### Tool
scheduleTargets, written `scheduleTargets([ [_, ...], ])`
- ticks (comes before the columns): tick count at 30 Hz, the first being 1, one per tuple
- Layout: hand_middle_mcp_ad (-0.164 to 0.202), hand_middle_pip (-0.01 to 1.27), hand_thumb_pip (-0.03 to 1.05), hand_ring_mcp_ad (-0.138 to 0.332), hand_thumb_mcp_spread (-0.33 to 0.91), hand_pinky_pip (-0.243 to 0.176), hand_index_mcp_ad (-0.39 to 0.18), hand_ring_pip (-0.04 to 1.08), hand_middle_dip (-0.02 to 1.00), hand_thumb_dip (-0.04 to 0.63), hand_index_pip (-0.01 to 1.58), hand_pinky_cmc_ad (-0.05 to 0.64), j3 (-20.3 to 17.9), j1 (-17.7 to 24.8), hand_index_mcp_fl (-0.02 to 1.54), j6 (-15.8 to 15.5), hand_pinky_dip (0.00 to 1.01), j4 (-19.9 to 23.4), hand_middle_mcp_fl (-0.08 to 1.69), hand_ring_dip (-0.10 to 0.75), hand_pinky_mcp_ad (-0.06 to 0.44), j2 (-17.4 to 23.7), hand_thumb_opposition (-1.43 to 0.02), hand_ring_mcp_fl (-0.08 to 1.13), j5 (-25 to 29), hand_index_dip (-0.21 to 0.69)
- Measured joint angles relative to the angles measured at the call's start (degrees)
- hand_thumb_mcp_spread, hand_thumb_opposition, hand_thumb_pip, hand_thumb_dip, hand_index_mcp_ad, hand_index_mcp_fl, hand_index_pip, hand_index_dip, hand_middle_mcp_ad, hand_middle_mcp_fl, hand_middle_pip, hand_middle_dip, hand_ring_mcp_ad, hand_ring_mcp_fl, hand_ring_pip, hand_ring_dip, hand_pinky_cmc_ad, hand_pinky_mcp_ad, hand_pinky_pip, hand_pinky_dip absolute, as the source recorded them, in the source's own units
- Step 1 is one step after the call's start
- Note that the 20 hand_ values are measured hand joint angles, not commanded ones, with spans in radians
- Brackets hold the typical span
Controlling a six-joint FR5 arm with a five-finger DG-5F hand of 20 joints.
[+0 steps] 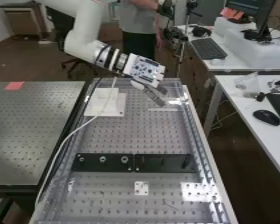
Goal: Grab the chopstick and place it in the clear container
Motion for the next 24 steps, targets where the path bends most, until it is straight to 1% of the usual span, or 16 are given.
scheduleTargets([
  [8,-0.026,0.14,0.40,0.052,0.81,0.000,-0.148,0.12,0.65,0.246,0.22,0.346,1.9,-0.4,1.38,-1.4,0.18,-1.6,1.51,0.454,0.346,-1.0,-1.11,0.57,-0.5,0.391],
  [14,-0.026,0.14,0.40,0.051,0.81,0.000,-0.148,0.12,0.66,0.246,0.22,0.349,2.1,-0.7,1.38,-1.5,0.18,-2.4,1.51,0.454,0.346,-1.7,-1.11,0.57,-0.9,0.391],
  [15,-0.026,0.14,0.40,0.049,0.81,0.000,-0.140,0.12,0.66,0.246,0.22,0.349,2.1,-0.7,1.38,-1.5,0.18,-2.6,1.51,0.464,0.346,-1.9,-1.11,0.56,-0.9,0.391],
  [16,-0.024,0.14,0.39,0.044,0.81,0.000,-0.147,0.12,0.66,0.246,0.22,0.346,2.1,-0.7,1.38,-1.5,0.18,-2.6,1.51,0.464,0.346,-1.9,-1.11,0.56,-0.9,0.391],
  [17,-0.021,0.14,0.40,0.049,0.81,0.000,-0.147,0.12,0.66,0.246,0.22,0.349,2.2,-0.8,1.38,-1.6,0.18,-2.7,1.51,0.463,0.344,-2.0,-1.11,0.56,-1.0,0.391],
  [19,-0.021,0.14,0.40,0.030,0.80,0.000,-0.152,0.12,0.66,0.246,0.22,0.349,2.2,-0.8,1.38,-1.6,0.18,-2.8,1.51,0.463,0.347,-2.0,-1.11,0.56,-1.2,0.391],
  [22,-0.021,0.14,0.40,0.024,0.81,0.000,-0.152,0.12,0.66,0.246,0.22,0.346,2.3,-0.8,1.38,-1.6,0.18,-2.9,1.51,0.466,0.347,-2.1,-1.11,0.56,-1.1,0.391],
  [24,-0.021,0.14,0.40,0.030,0.81,0.000,-0.150,0.12,0.65,0.246,0.22,0.349,2.4,-0.8,1.38,-1.7,0.18,-3.0,1.51,0.463,0.344,-2.2,-1.11,0.56,-1.5,0.391],
])
